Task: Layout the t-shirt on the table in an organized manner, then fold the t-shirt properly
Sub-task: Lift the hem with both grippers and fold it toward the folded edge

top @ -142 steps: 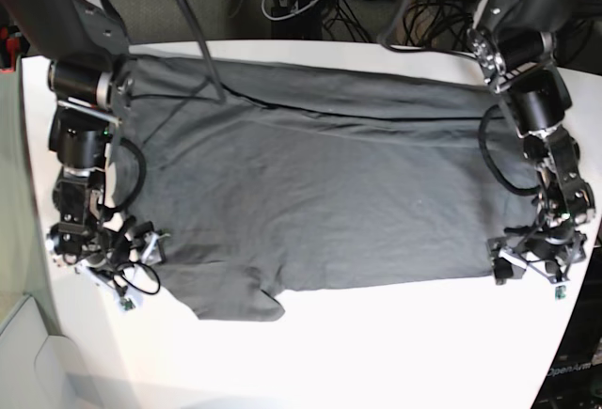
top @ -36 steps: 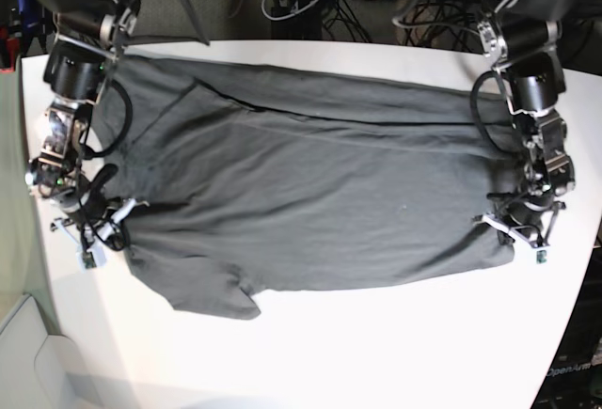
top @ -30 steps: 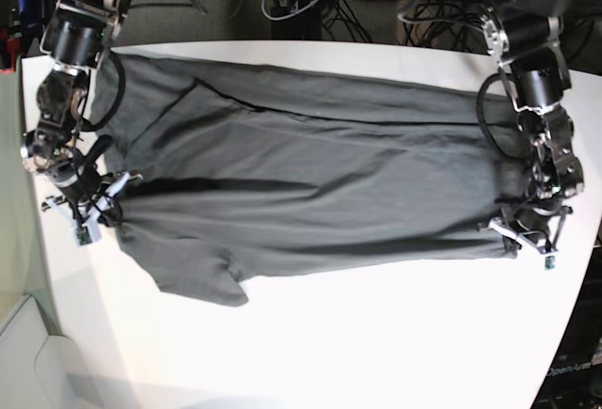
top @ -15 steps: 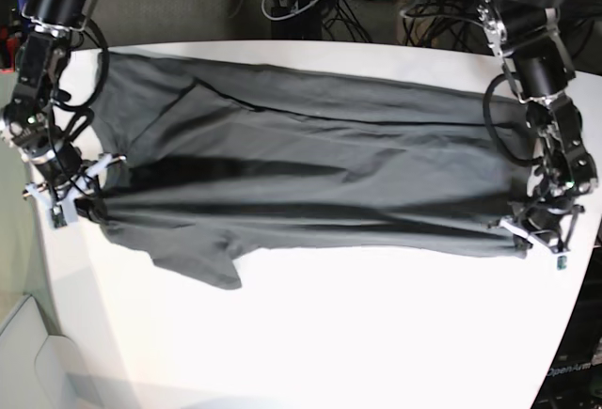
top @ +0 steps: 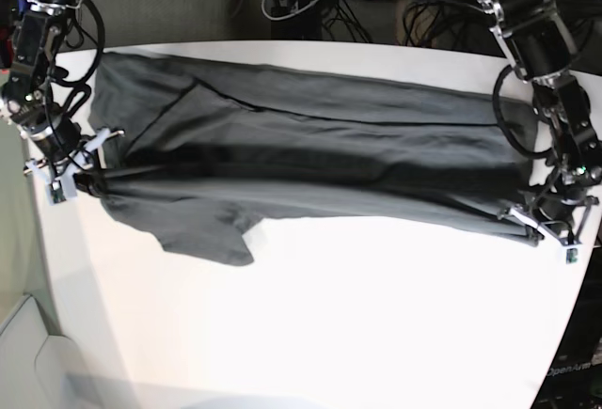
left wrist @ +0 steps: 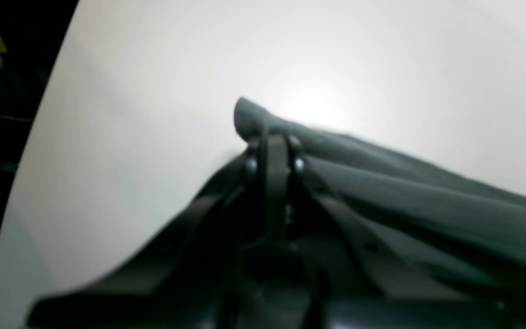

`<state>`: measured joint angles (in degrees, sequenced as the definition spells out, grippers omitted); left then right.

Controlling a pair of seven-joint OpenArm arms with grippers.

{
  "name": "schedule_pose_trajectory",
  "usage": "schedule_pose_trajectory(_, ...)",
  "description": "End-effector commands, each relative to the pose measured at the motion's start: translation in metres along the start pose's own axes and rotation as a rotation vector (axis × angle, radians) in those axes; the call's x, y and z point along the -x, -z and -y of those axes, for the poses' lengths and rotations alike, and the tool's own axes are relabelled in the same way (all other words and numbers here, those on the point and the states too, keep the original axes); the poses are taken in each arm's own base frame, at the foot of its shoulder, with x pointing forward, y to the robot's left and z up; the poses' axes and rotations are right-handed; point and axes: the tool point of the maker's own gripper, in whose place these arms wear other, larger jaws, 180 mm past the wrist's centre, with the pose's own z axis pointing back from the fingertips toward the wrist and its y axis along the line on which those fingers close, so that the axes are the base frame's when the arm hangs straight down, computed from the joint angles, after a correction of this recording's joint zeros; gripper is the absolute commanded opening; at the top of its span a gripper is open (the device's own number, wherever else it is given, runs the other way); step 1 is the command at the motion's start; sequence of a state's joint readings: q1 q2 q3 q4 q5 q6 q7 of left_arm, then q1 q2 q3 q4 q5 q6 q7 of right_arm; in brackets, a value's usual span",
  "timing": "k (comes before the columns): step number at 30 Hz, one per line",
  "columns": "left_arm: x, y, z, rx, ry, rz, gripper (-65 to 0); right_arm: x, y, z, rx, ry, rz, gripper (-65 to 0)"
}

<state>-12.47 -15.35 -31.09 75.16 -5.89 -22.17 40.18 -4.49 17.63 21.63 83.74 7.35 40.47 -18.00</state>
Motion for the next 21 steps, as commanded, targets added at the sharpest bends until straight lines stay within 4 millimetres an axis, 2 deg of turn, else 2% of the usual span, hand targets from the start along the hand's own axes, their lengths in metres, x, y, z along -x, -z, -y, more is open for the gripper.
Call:
schedule_pose_trajectory(1,-0.016,-0.006,-0.008,-0.020,0.011,0.044,-64.8,-0.015,-0.003,0.008,0.017,-0.017,0.047,-65.0)
schedule_pose_trajectory(5,0.006,-0.009,-0.009,-0.022,0.021,0.000,-64.8,-0.002,-0.007,0.003,0.009,-0.009,0.018,-65.0)
schedule_pose_trajectory(9,0.026,-0.011,-0.011,-0.023,0.023,-0.040,-64.8,0.003,-0.008,-0.001,0.006,0.005,0.011,-65.0)
schedule_pose_trajectory(21,0.057,-0.018,-0.013,-0.026,0.038,-0.102,-64.8,0.020,-0.013,-0.006,-0.003,0.015,-0.024,-65.0)
